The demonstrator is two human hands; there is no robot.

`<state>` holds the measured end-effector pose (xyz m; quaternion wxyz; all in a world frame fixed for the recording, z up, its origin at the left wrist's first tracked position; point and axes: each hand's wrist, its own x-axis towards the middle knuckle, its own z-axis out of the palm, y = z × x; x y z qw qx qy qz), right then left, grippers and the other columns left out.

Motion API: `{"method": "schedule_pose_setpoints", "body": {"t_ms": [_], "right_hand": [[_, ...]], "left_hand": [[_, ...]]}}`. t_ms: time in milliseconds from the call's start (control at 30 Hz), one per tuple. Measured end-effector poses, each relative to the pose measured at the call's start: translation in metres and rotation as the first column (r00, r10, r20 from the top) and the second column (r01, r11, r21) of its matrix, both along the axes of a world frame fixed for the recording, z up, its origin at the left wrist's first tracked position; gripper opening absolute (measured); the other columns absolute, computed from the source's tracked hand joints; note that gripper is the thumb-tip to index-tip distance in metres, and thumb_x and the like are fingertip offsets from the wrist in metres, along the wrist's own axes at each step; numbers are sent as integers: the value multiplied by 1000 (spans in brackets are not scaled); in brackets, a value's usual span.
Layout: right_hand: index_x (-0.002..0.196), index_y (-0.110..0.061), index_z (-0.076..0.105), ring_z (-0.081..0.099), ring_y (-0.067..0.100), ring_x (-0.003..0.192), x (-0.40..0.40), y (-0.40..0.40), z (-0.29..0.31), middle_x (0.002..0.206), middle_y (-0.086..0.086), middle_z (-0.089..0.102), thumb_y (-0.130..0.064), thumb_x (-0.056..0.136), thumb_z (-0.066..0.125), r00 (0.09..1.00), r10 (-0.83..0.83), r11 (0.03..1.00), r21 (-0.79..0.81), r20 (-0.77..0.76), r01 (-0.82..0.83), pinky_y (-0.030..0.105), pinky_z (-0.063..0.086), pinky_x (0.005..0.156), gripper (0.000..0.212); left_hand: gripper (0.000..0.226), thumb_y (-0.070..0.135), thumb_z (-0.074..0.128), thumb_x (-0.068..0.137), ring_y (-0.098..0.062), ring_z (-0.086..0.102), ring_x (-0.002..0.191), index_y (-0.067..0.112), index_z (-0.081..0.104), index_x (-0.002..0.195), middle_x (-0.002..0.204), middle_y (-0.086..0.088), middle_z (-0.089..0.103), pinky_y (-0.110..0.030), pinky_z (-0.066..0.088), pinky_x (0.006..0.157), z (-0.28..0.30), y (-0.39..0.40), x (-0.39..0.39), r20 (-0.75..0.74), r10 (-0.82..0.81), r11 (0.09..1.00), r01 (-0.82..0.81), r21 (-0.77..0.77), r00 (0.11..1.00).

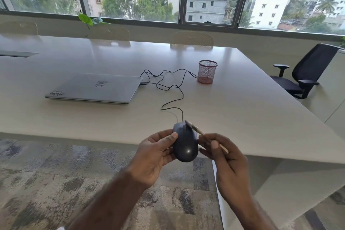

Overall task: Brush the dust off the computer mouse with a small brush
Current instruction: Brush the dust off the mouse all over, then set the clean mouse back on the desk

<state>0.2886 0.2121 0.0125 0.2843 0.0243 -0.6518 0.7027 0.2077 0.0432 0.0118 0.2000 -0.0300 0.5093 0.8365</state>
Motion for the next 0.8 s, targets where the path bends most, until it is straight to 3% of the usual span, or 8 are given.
{"method": "schedule_pose_setpoints", "body": {"t_ms": [167, 300, 400, 467, 633, 800], "right_hand": [[101, -27, 76, 75, 27, 106, -20, -2, 0, 106, 9, 79, -23, 99, 54, 1000, -13, 998, -58, 4, 13, 34, 61, 90, 22], [96, -32, 77, 76, 23, 103, -37, 0, 1, 103, 7, 79, -17, 101, 53, 999, -35, 994, -99, 22, 37, 29, 61, 88, 28], [94, -33, 77, 77, 21, 101, -50, 3, 0, 101, 6, 79, -7, 105, 50, 998, -47, 996, -79, 36, 50, 27, 60, 88, 39], [94, -34, 76, 76, 22, 102, -59, 6, -2, 101, 6, 79, -6, 106, 49, 997, -48, 996, -71, 52, 52, 28, 60, 89, 40], [89, -36, 77, 75, 23, 100, -83, 9, -5, 97, 6, 78, -6, 107, 48, 993, -56, 996, -58, 105, 62, 32, 60, 91, 44], [89, -45, 77, 75, 14, 99, -101, 10, -1, 98, -6, 79, -6, 107, 47, 987, -38, 999, 13, 156, 36, 27, 60, 88, 52]], "left_hand": [[15, 5, 75, 89, -19, 81, 78, 4, 80, 103, 93, -12, 84, -29, 66, 65, 10, 7, -18, -37, 26, 992, -30, -119, 999], [15, 1, 76, 91, -17, 80, 82, 4, 80, 104, 92, -10, 84, -26, 65, 70, 14, 15, -36, -60, 48, 973, -60, -221, 997], [19, 4, 79, 89, -22, 73, 95, 4, 80, 108, 101, -12, 81, -27, 59, 77, 15, 21, -51, -90, 67, 948, -91, -304, 994], [16, 5, 80, 89, -19, 67, 89, 6, 80, 105, 98, -9, 78, -27, 55, 73, 15, 24, -61, -100, 64, 937, -94, -336, 993], [21, 4, 79, 91, -27, 66, 94, 0, 77, 111, 109, -18, 76, -38, 59, 85, 14, 28, -87, -109, 34, 912, -75, -402, 994], [18, 6, 76, 94, -19, 60, 75, 3, 77, 111, 93, -10, 72, -31, 52, 66, 11, 32, -113, -155, -21, 865, -60, -497, 988]]}}
